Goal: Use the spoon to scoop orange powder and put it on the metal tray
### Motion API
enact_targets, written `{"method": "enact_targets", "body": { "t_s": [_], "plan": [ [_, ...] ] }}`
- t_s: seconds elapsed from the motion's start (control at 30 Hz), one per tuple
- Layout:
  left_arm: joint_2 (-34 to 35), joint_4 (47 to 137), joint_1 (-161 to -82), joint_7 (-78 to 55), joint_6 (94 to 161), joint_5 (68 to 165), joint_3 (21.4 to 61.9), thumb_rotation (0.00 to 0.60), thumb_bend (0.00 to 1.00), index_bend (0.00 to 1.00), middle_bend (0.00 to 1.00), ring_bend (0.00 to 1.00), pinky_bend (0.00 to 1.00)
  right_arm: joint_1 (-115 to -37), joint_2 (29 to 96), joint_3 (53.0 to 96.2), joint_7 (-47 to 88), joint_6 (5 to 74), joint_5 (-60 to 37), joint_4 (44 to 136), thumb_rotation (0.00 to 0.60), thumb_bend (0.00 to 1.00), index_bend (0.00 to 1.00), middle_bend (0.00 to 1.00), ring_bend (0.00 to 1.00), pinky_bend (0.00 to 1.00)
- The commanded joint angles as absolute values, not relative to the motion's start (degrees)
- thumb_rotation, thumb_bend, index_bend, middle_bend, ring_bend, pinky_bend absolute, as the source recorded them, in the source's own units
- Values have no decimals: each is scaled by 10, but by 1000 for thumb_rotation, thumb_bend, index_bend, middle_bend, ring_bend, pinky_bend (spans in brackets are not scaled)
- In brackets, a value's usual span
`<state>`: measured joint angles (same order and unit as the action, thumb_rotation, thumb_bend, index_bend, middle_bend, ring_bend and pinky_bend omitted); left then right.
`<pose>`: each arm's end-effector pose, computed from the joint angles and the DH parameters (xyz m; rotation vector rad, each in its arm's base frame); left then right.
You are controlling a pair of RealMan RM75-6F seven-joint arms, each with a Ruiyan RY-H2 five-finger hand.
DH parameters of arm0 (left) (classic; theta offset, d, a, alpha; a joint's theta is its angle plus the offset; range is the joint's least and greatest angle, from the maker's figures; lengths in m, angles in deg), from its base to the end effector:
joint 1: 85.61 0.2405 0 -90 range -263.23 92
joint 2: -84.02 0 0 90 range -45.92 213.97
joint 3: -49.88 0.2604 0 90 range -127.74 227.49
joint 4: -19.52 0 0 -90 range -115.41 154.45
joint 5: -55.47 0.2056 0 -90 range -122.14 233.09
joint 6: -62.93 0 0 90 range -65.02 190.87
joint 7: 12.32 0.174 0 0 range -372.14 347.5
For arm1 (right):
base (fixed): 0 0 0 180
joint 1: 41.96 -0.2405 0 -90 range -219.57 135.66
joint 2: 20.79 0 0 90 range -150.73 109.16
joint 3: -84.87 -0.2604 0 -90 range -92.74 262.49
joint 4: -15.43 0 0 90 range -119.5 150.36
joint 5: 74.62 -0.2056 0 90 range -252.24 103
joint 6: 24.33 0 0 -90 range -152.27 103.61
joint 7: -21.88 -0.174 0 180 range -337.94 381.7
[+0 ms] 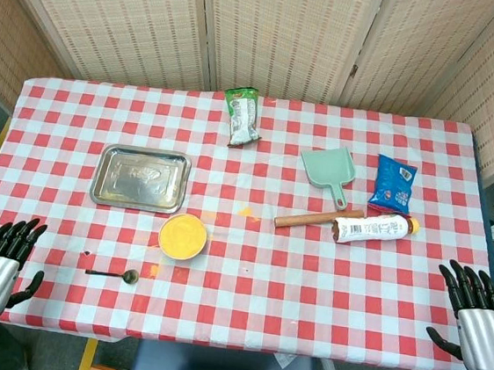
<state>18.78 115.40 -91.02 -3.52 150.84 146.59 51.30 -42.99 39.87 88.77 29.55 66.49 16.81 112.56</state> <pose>-0.2864 0.1965 0.1441 -1.5039 -0.8184 -0.8929 -0.3024 -0.1653 0.1685 1.4674 -0.8372 0.8102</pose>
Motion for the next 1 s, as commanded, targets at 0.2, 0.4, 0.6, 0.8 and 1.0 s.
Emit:
{"method": "enact_targets", "body": {
  "t_s": [0.2,0.4,0.6,0.8,1.0],
  "plan": [
    [166,1146,-920,-47,1491,1485,518,600,427,0,3,0,196,-433,405,881,305,654,175,1123,600,49,0,0,0,0],
    [98,1100,-930,-21,1491,1504,510,600,431,70,833,796,954,-435,409,873,310,637,159,1120,600,50,0,0,0,0],
    [60,1104,-945,14,1456,1488,504,600,431,306,1000,1000,1000,-439,414,873,321,622,159,1121,600,49,0,0,0,0],
    [43,1106,-969,50,1378,1425,497,600,433,393,1000,1000,1000,-436,414,872,315,628,169,1121,600,49,0,0,0,0],
    [26,1098,-991,59,1320,1377,491,600,432,394,1000,1000,1000,-431,411,874,310,635,180,1123,600,49,0,0,0,0]
  ]
}}
